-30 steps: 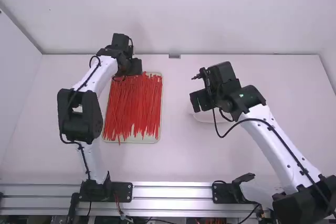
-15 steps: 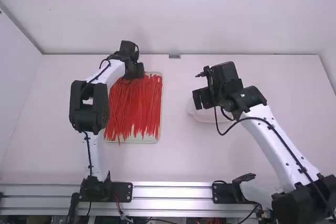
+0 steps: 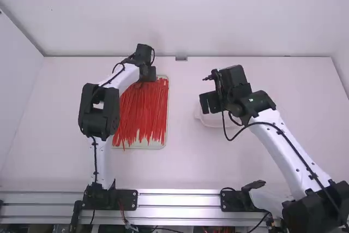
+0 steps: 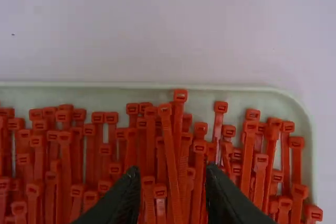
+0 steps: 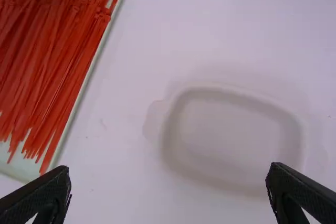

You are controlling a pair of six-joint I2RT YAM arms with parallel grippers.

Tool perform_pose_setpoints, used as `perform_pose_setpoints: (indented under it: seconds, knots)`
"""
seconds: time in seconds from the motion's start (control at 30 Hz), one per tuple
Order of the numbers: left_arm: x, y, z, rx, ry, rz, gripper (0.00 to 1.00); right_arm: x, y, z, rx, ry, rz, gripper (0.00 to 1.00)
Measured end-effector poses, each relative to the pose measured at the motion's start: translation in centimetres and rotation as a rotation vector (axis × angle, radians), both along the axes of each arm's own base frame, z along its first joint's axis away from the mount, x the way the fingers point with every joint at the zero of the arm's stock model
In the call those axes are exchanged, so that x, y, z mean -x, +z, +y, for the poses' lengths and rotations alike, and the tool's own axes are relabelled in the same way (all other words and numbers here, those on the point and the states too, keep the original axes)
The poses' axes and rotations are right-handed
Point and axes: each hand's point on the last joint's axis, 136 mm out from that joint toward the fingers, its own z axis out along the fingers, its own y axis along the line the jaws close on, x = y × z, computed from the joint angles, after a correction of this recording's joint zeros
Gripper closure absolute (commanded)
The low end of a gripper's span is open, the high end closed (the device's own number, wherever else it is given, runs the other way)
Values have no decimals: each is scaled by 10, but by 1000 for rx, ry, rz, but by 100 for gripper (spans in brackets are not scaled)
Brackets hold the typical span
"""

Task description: Fasten the cable tie

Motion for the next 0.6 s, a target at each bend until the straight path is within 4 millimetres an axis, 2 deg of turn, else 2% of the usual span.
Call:
perform_pose_setpoints:
  seconds: [0.37,0.6]
  knots:
    - [-4,-3,5,-23,18,-15,68,1,0,2,4,11,-4,1]
    - [6,-22,7,-20,29,9,69,1,0,3,2,13,-3,1]
